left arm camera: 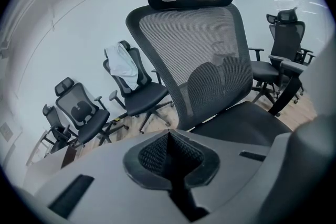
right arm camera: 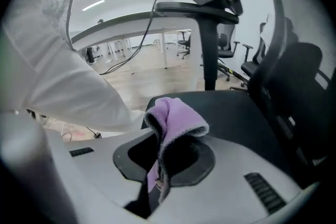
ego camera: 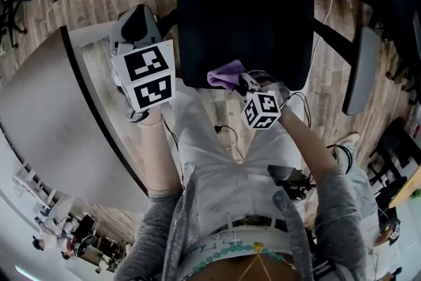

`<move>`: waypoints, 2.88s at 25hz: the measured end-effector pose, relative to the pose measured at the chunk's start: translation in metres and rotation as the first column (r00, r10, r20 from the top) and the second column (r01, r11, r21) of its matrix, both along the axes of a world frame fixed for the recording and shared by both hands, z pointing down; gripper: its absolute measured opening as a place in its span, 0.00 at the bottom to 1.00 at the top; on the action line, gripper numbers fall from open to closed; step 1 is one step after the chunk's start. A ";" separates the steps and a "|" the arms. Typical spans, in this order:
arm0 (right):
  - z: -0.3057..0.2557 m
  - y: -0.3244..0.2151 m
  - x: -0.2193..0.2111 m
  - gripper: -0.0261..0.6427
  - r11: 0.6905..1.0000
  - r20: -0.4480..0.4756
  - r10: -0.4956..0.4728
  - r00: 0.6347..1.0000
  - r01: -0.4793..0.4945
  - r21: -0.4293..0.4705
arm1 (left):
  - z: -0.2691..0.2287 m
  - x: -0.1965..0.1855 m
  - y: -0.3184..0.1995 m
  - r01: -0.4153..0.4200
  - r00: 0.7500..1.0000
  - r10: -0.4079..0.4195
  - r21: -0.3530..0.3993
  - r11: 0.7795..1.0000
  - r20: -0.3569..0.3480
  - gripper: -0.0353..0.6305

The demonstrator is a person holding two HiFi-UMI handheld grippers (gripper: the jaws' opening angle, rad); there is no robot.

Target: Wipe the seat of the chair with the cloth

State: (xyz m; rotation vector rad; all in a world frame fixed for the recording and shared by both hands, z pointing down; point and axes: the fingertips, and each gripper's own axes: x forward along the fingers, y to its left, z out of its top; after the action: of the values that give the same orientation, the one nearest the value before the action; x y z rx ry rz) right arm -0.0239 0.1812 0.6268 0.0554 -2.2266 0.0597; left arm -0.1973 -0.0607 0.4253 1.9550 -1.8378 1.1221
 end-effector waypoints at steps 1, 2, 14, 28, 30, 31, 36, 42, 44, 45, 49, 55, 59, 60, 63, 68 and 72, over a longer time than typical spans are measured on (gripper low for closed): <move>-0.001 0.006 -0.015 0.11 0.999 0.009 -0.048 0.999 0.048 0.014 | 0.000 0.000 0.001 0.001 1.000 -0.001 0.000 1.000 -0.001 0.06; -0.001 0.012 -0.029 0.11 0.995 0.018 -0.095 0.995 0.094 0.027 | 0.000 0.000 0.001 0.001 1.000 -0.001 -0.001 1.000 -0.003 0.06; 0.052 0.026 -0.121 0.11 0.955 -0.131 -0.261 0.956 0.275 0.109 | -0.002 -0.001 -0.001 -0.004 1.000 0.004 0.001 1.000 -0.010 0.06; 0.067 0.034 -0.106 0.11 0.947 -0.165 -0.284 0.944 0.303 0.107 | -0.001 -0.003 -0.001 -0.006 1.000 0.006 0.001 1.000 -0.008 0.06; 0.068 0.035 -0.099 0.11 0.950 -0.171 -0.276 0.946 0.296 0.102 | -0.001 -0.002 0.000 -0.005 1.000 0.005 0.001 1.000 -0.005 0.06; 0.069 0.036 -0.096 0.11 0.952 -0.173 -0.272 0.946 0.292 0.097 | -0.001 -0.002 0.000 -0.005 1.000 0.005 0.001 1.000 -0.004 0.06; 0.072 0.038 -0.085 0.11 0.954 -0.177 -0.270 0.947 0.288 0.087 | -0.001 -0.003 0.000 -0.005 1.000 0.005 0.000 1.000 -0.001 0.06; 0.074 0.040 -0.070 0.11 0.960 -0.183 -0.252 0.950 0.269 0.075 | -0.001 0.001 0.000 -0.005 1.000 0.005 -0.001 1.000 0.004 0.06; 0.076 0.040 -0.064 0.11 0.963 -0.189 -0.243 0.951 0.260 0.067 | -0.001 0.001 0.000 -0.006 1.000 0.006 -0.001 1.000 0.006 0.06; 0.076 0.040 -0.061 0.11 0.964 -0.193 -0.240 0.951 0.257 0.065 | -0.001 0.001 0.000 -0.006 1.000 0.006 -0.001 1.000 0.006 0.06; 0.077 0.041 -0.049 0.11 0.966 -0.206 -0.234 0.950 0.251 0.060 | -0.001 0.001 0.000 -0.005 1.000 0.005 0.000 1.000 0.008 0.06; 0.081 0.041 -0.035 0.11 0.970 -0.218 -0.223 0.950 0.239 0.052 | 0.000 0.001 0.000 -0.005 1.000 0.005 0.000 1.000 0.013 0.06; 0.083 0.041 -0.025 0.11 0.976 -0.229 -0.199 0.953 0.214 0.042 | 0.000 0.001 0.000 -0.005 1.000 0.005 0.000 1.000 0.011 0.06; 0.083 0.041 -0.022 0.11 0.976 -0.234 -0.197 0.952 0.212 0.039 | 0.000 0.000 0.000 -0.005 1.000 0.005 0.000 1.000 0.011 0.06; 0.084 0.042 -0.012 0.11 0.978 -0.246 -0.192 0.950 0.205 0.029 | 0.000 0.000 0.000 -0.004 1.000 0.004 -0.001 1.000 0.012 0.06; 0.084 0.042 0.001 0.11 0.977 -0.258 -0.199 0.946 0.211 0.022 | -0.001 0.001 0.000 -0.003 1.000 0.003 0.000 1.000 0.016 0.06; 0.084 0.043 0.006 0.11 0.975 -0.262 -0.206 0.943 0.219 0.022 | -0.002 -0.003 0.000 -0.002 1.000 0.002 0.001 1.000 0.017 0.06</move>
State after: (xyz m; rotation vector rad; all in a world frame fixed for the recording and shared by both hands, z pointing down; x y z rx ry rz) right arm -0.0184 0.2242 0.7113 -0.1427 -1.9601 -0.1173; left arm -0.1998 -0.0606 0.4236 1.9541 -1.8463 1.1415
